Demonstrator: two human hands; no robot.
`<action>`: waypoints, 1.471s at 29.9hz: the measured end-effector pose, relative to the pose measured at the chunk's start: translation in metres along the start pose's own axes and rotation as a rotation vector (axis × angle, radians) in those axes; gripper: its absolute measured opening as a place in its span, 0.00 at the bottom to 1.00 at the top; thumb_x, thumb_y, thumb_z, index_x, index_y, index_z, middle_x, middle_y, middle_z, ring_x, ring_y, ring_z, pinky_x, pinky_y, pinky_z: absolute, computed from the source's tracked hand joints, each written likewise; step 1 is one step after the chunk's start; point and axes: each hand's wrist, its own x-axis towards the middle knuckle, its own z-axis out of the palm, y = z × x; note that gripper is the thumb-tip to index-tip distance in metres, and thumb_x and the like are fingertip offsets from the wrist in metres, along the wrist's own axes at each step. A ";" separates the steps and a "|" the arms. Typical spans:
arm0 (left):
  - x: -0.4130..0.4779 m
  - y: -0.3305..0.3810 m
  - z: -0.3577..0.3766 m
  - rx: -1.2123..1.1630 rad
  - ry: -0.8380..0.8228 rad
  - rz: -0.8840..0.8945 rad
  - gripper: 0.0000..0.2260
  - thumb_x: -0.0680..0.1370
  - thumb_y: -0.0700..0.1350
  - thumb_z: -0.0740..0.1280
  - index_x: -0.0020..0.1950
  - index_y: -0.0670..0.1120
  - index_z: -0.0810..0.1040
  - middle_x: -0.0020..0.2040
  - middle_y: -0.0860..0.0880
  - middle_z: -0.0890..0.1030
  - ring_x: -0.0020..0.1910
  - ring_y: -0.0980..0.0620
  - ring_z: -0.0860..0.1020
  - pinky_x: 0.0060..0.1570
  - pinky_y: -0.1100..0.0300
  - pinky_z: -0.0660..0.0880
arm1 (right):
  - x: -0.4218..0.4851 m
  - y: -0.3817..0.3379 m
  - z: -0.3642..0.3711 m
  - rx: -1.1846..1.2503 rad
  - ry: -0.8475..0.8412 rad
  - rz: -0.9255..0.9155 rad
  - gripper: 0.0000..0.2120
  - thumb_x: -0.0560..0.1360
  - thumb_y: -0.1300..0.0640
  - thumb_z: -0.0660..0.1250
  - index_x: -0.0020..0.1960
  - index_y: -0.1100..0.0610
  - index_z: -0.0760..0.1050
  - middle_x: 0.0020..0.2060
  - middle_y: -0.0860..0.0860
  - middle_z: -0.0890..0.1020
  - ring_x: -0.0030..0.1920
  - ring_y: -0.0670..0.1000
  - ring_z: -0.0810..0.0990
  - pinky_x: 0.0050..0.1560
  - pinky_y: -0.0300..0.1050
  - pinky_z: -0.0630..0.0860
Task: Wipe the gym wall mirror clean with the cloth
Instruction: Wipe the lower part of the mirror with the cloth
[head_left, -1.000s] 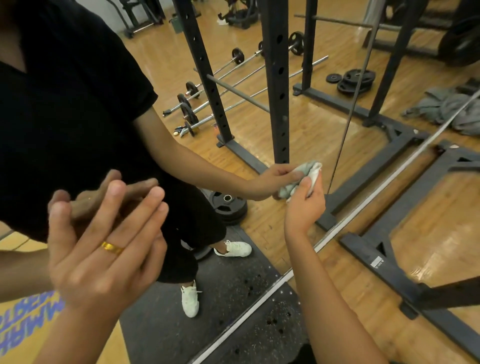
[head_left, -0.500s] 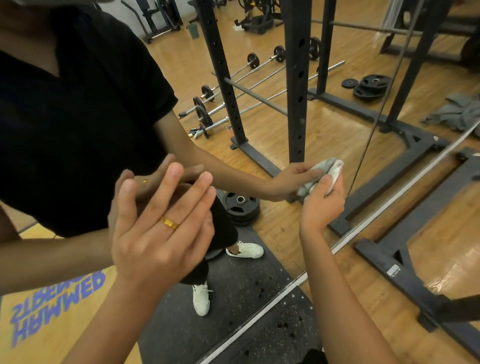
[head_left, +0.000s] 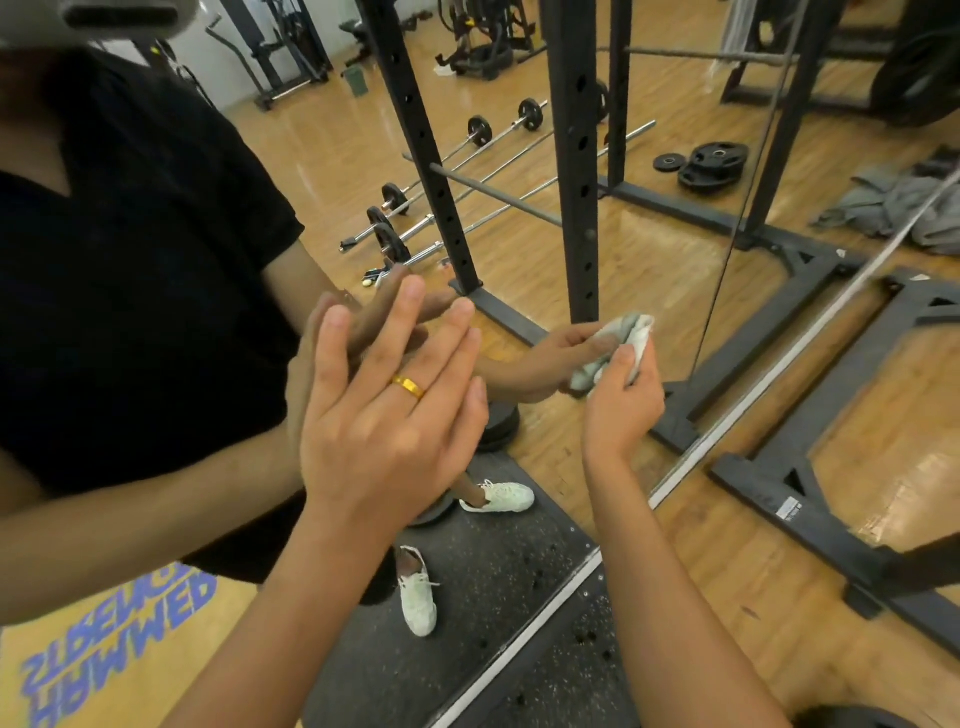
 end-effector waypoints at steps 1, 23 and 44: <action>0.000 0.000 -0.001 -0.003 -0.003 -0.002 0.13 0.82 0.46 0.68 0.63 0.44 0.84 0.68 0.47 0.80 0.74 0.42 0.72 0.78 0.42 0.53 | -0.010 -0.007 0.001 0.018 -0.023 -0.033 0.18 0.85 0.50 0.60 0.73 0.46 0.74 0.58 0.45 0.84 0.59 0.44 0.81 0.61 0.52 0.80; 0.000 -0.005 -0.017 -0.122 -0.070 0.062 0.14 0.82 0.42 0.66 0.65 0.42 0.83 0.70 0.46 0.78 0.75 0.44 0.71 0.80 0.43 0.48 | -0.079 -0.032 -0.004 0.081 -0.144 -0.267 0.21 0.85 0.55 0.60 0.76 0.60 0.72 0.59 0.55 0.83 0.59 0.50 0.82 0.57 0.46 0.79; -0.063 -0.032 -0.038 0.026 -0.116 0.043 0.13 0.81 0.42 0.67 0.63 0.42 0.84 0.74 0.46 0.73 0.79 0.44 0.64 0.78 0.41 0.55 | -0.100 -0.013 -0.003 0.085 -0.123 -0.347 0.19 0.85 0.61 0.63 0.74 0.63 0.73 0.57 0.45 0.80 0.58 0.33 0.77 0.57 0.32 0.75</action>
